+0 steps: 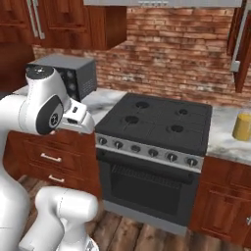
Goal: There is a tray on the dining counter. Grab the cup, mug, and pitcher and place them on the tray. The pitcher may be placed next to the tray if it cannot fit the tray.
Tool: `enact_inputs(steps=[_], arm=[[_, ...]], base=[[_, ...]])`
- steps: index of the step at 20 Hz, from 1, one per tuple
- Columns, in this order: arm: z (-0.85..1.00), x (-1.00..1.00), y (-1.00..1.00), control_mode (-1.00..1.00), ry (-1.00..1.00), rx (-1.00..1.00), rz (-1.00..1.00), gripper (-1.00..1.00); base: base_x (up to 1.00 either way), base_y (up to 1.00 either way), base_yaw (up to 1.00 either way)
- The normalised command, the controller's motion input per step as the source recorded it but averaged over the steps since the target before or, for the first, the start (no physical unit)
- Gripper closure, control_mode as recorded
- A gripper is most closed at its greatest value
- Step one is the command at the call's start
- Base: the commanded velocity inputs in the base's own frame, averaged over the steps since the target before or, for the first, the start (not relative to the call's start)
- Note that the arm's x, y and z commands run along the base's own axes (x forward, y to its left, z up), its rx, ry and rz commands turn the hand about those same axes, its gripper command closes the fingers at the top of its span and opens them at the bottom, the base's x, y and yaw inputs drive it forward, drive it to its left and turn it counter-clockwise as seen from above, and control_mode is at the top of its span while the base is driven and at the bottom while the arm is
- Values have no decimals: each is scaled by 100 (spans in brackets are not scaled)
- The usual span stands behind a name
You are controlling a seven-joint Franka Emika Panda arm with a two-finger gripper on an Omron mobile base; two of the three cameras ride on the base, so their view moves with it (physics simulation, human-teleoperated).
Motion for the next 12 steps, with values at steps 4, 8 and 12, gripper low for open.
enact_inputs(steps=[4,8,12], arm=[[0,0,0,100,0,0,0,-100],[0,0,0,100,0,0,0,-100],[0,0,0,100,0,0,0,-100]], base=[[42,-98,31],[8,-95,10],[0,-89,-3]])
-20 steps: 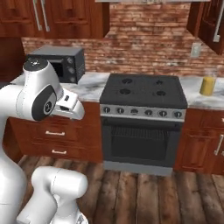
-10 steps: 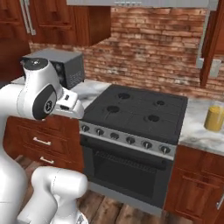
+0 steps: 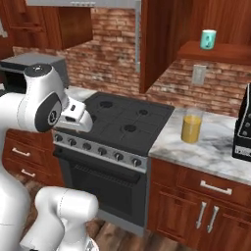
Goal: There is a tray on the dining counter. Grab the cup, mug, and pitcher and place them on the tray. The pitcher may be placed next to the tray if it cannot fit the tray.
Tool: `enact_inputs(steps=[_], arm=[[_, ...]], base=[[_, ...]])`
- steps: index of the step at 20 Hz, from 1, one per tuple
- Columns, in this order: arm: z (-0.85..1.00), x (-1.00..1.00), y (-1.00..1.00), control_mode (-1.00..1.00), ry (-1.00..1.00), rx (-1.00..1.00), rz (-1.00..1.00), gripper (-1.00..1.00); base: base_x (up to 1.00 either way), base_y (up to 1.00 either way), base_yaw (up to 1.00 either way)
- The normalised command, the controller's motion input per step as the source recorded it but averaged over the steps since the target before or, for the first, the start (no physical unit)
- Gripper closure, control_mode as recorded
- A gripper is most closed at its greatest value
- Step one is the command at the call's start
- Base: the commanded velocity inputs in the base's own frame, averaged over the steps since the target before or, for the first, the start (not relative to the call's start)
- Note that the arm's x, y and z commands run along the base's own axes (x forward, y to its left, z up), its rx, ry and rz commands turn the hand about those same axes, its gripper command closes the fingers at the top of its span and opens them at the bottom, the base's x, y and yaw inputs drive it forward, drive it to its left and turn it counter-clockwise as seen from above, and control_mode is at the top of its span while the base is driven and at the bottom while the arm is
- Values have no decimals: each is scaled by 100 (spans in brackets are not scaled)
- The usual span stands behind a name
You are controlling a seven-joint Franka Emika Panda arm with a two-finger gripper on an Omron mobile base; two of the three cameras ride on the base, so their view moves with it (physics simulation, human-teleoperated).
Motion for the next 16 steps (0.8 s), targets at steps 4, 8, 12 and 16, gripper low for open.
enact_inputs(steps=[4,8,12,16], arm=[[0,0,0,100,0,0,0,-100],[0,0,0,100,0,0,0,-100],[0,0,0,100,0,0,0,-100],[0,0,0,100,0,0,0,-100]], base=[[0,-65,-13],[10,-58,-14],[19,-59,-12],[31,-61,-4]])
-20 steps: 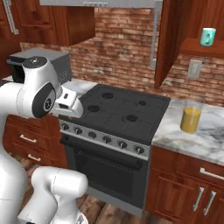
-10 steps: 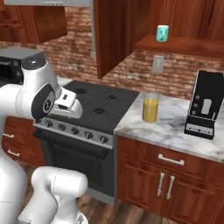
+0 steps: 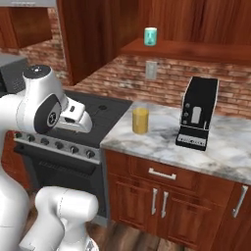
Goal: There is a tray on the dining counter. Grab the cup, mug, and pitcher and place them on the tray. The pitcher may be placed next to the tray if it cannot fit the tray.
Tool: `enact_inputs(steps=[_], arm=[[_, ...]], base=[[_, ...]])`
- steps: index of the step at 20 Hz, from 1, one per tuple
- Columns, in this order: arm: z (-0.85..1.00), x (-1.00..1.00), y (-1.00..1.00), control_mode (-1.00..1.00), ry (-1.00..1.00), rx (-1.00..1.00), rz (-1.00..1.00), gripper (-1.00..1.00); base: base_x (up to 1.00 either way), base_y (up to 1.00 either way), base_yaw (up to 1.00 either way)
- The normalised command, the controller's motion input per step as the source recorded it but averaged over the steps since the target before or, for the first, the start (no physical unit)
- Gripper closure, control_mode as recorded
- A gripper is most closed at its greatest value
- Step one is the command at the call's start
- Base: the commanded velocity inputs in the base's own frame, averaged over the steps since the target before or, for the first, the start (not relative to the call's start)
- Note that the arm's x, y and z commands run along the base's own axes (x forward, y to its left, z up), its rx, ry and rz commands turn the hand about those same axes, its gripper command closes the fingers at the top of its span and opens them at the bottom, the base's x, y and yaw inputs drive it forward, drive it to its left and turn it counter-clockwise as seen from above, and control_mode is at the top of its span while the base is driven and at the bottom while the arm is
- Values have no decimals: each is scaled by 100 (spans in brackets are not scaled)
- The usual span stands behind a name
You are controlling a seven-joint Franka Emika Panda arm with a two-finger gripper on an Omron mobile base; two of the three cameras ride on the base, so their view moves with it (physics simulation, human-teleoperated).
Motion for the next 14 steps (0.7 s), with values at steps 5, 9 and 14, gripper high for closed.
enact_inputs(steps=[5,9,14], arm=[[0,0,0,100,0,0,0,-100],[0,0,0,100,0,0,0,-100],[0,0,0,100,0,0,0,-100]], base=[[34,-66,-1],[36,-60,-2],[34,-40,-11]])
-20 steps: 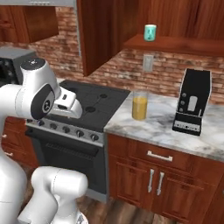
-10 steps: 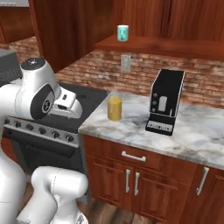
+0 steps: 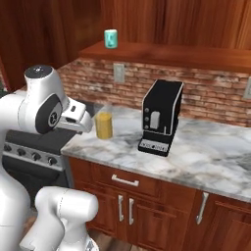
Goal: There is a tray on the dining counter. Grab the cup, mug, and pitcher and place them on the tray. The pitcher may be placed next to the tray if it cannot fit the tray.
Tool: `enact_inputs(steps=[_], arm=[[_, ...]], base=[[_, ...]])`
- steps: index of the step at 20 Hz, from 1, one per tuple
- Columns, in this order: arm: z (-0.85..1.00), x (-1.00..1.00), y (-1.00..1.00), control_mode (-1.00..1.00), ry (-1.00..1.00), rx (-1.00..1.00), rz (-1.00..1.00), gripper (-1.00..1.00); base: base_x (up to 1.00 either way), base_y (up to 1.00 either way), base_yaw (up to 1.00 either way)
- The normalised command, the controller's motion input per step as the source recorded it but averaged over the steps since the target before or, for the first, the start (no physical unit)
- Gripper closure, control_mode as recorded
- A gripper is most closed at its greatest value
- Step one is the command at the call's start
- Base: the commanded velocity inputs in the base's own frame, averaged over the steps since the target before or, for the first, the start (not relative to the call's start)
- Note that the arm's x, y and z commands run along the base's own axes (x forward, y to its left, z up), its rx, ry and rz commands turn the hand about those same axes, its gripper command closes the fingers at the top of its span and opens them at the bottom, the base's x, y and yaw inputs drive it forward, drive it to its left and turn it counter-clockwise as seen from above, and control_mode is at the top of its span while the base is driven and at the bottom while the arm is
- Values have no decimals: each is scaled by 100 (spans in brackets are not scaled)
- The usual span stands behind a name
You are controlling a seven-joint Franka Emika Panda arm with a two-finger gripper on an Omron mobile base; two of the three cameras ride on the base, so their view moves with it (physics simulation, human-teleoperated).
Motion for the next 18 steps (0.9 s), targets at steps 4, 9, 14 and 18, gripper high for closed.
enact_inputs(steps=[4,9,14,18], arm=[[0,0,0,100,0,0,0,-100],[0,0,0,100,0,0,0,-100],[0,0,0,100,0,0,0,-100],[0,0,0,100,0,0,0,-100]], base=[[34,-2,-19],[44,-3,-18],[49,-1,-17],[39,0,-19]])
